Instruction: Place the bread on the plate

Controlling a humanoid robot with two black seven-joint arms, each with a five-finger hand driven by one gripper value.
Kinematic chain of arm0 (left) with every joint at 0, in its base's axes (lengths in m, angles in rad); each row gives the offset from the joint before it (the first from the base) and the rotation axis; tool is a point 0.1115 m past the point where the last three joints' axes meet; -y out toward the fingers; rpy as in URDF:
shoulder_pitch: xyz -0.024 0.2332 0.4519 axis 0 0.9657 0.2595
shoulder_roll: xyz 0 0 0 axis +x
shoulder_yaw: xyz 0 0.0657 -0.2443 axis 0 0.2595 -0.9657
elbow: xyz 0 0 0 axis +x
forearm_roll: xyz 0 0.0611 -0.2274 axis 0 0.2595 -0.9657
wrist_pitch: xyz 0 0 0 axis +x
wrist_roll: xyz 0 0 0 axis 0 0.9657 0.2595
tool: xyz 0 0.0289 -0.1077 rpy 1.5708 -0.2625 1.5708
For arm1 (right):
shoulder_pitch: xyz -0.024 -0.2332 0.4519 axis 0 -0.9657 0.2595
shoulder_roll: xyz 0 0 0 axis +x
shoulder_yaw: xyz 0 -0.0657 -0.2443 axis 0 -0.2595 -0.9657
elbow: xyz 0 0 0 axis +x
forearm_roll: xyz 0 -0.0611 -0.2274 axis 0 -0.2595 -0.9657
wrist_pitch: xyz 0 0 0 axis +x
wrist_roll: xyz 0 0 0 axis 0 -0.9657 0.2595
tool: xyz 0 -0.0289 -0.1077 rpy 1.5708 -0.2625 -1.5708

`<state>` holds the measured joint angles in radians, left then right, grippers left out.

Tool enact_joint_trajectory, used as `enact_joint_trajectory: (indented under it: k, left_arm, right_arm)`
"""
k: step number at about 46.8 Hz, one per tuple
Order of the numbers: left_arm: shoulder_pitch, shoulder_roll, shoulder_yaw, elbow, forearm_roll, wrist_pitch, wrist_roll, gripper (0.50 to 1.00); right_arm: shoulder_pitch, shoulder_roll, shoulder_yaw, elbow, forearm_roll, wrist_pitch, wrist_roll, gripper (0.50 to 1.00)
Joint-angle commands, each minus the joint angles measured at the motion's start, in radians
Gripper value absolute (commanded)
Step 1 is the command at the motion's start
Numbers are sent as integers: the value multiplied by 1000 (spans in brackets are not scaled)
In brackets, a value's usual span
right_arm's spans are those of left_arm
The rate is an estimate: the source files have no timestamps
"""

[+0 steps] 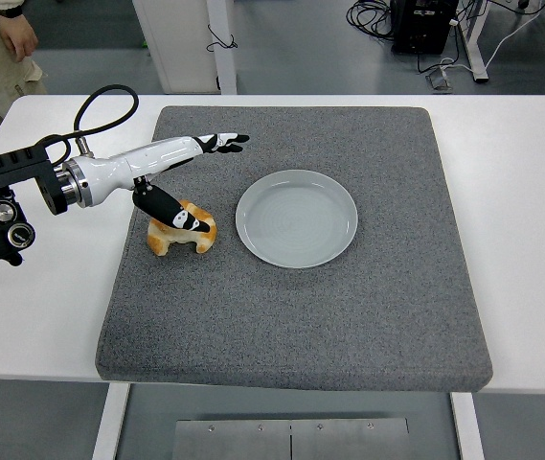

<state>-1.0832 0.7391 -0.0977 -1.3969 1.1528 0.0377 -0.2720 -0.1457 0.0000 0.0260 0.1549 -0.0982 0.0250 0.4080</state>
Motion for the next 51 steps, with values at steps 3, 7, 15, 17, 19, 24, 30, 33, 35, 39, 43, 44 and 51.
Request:
enact_joint_trajectory:
  k: [3, 7, 15, 17, 19, 24, 30, 33, 35, 39, 43, 44, 51]
  left_arm:
    - [40, -1, 7, 4, 67, 31, -1, 968]
    - [68, -3, 7, 25, 119, 53, -1, 968]
    - [97, -9, 7, 70, 145, 71, 17, 968]
    - [98, -9, 9, 76, 145, 77, 20, 968]
    - [100, -10, 9, 88, 145, 77, 27, 968]
    - [98, -15, 15, 118, 140, 79, 42, 968]
    - [100, -50, 16, 133, 136, 111, 36, 968]
    - [106, -63, 21, 136, 136, 123, 36, 968]
    - [109, -73, 21, 139, 139, 126, 36, 968]
    - [109, -93, 24, 150, 142, 129, 36, 968]
    - [109, -107, 35, 176, 142, 134, 33, 968]
    - [109, -115, 35, 183, 142, 136, 31, 968]
    - [109, -138, 36, 210, 143, 152, 28, 966]
  right_arm:
    - [0, 0, 0, 0, 0, -1, 0, 1000]
    - [0, 0, 0, 0, 0, -1, 0, 1000]
    - [0, 0, 0, 0, 0, -1, 0, 1000]
    - [0, 0, 0, 0, 0, 0, 0, 1000]
    - [0, 0, 0, 0, 0, -1, 0, 1000]
    - [0, 0, 0, 0, 0, 1, 0, 1000]
    - [0, 0, 0, 0, 0, 0, 0, 1000]
    - [0, 0, 0, 0, 0, 0, 0, 1000]
    - [0, 0, 0, 0, 0, -1, 0, 1000]
    - [0, 0, 0, 0, 0, 0, 0, 1000]
    - [0, 0, 0, 0, 0, -1, 0, 1000]
    - [0, 0, 0, 0, 0, -1, 0, 1000]
    - [0, 0, 0, 0, 0, -1, 0, 1000]
